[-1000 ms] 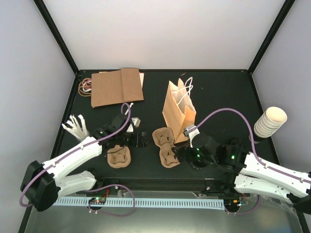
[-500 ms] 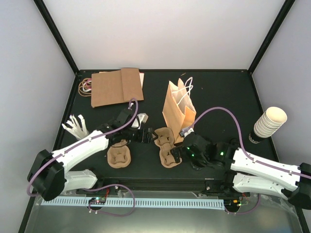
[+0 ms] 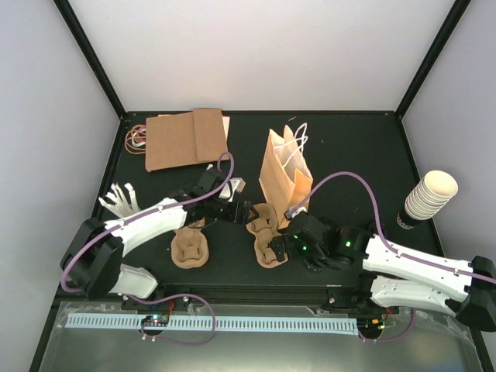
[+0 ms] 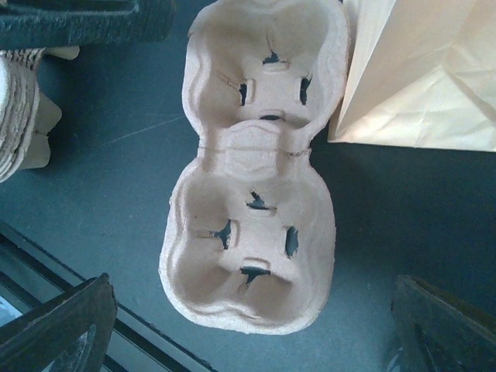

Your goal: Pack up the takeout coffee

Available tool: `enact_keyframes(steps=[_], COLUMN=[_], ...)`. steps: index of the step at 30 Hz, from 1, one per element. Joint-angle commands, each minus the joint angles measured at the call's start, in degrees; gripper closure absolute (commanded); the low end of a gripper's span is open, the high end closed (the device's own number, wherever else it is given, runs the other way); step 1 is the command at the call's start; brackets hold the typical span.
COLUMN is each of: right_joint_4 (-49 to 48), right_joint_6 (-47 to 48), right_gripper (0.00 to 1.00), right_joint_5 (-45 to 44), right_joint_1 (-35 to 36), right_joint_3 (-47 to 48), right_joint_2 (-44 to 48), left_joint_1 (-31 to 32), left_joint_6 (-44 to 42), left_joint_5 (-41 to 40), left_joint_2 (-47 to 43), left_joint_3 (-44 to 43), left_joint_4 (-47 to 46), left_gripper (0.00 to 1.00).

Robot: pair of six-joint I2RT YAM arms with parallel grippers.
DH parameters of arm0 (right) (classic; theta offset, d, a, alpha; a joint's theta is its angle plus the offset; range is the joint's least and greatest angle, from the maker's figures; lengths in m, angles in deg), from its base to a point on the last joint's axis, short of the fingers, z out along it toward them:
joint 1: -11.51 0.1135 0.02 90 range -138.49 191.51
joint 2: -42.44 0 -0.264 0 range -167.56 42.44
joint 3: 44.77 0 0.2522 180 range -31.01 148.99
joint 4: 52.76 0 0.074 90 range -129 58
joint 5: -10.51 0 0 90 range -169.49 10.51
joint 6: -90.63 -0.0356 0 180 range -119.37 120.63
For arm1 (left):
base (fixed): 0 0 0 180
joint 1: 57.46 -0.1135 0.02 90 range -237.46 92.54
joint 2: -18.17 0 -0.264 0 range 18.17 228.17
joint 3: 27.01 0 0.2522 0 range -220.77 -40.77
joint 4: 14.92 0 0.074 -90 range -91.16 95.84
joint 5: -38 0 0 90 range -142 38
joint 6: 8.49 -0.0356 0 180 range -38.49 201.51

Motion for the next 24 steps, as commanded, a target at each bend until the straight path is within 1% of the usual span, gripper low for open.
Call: enact_keyframes(steps=[1,9,11,20,22,24], right_joint_4=[-0.8,-1.1,-1.3,-1.4,-1.0,-0.6], right_joint_6=[-2.0,-1.2,-1.1,-1.4,-1.4,-1.3], right_gripper=[0.01,0.01,0.01,0.01,0.01,0.01], right_joint_5=[2.1,1.9,1.8,1.6,1.2,0.9], right_joint_1=[0.0,0.0,0.0,0.0,0.0,0.0], right_joint_3=[-1.2,-1.4,-1.3,-1.2,-1.1,-0.8], right_joint_2=[-0.2,-2.3,-2.7,-4.8,-5.3,-5.4], left_joint_1=[-0.3,-0.3,-0.3,-0.4,-0.6,-0.9], left_joint_6=[-2.0,-3.1,-3.6,-5.5,-5.9,-6.2], left_joint_5=[1.6,2.9,3.3,4.3,3.0,-0.3], left_joint_2=[1.9,5.3,6.5,12.4,13.8,14.6], left_joint_3=[-3.7,-4.0,-4.4,-8.3,-9.5,-10.6], left_joint_4=[-2.8,-5.1,-5.4,-4.6,-3.4,-1.2], left_gripper=[0.10,0.10,0.12,0.29,0.34,0.36])
